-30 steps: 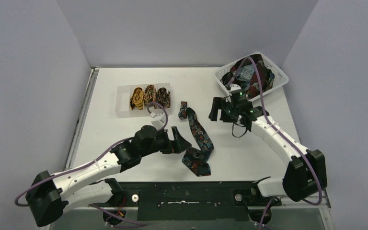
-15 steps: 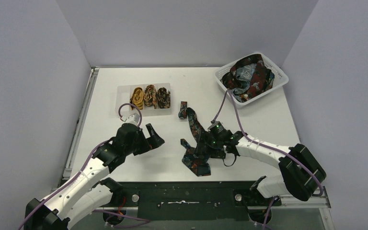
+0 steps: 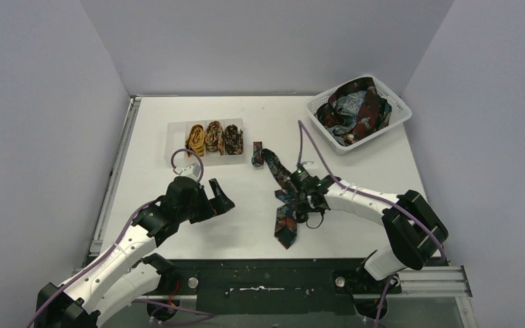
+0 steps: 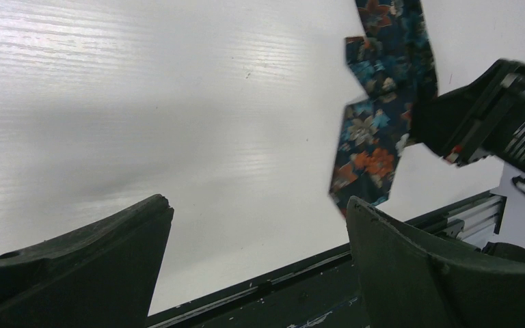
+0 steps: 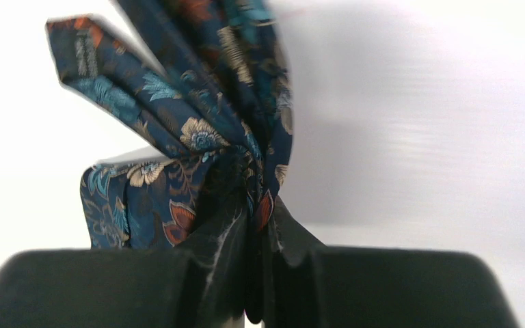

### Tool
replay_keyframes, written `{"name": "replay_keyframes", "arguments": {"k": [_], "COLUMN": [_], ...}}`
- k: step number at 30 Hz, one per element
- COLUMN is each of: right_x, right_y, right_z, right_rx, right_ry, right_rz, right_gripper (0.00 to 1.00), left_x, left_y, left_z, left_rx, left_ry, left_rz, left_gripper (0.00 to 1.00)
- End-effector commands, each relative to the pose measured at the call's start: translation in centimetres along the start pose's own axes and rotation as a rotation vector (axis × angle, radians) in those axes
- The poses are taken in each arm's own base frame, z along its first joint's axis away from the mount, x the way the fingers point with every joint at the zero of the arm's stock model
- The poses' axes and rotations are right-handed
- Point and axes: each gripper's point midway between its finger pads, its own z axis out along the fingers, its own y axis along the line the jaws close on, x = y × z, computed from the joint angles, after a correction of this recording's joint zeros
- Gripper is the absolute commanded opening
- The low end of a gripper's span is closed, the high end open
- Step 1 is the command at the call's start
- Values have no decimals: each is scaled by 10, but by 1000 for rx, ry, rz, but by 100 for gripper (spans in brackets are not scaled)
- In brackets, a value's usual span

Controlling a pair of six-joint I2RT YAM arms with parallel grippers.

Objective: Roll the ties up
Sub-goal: Flatten out the tie at the center of the board.

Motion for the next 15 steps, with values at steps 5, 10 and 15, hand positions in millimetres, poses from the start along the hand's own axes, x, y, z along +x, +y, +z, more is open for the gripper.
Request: {"name": "replay_keyframes", "arguments": {"k": [5, 10, 15], "right_x": [-40, -41, -41], "right_y": [-60, -75, -80], "right_z": [-40, -34, -34], "right_rx": [-65, 4, 5], "right_ry": [-70, -36, -38], "right_rz": [128, 106, 107], "right_gripper": [2, 3, 3], "left_x": [-43, -53, -51], "left_y": [-57, -116, -153], "left_z": [38, 92, 142], "left_rx": [154, 87, 116], "left_ry": [-110, -153, -174], "left_rz": [187, 432, 420], "left_gripper": [92, 92, 92]}}
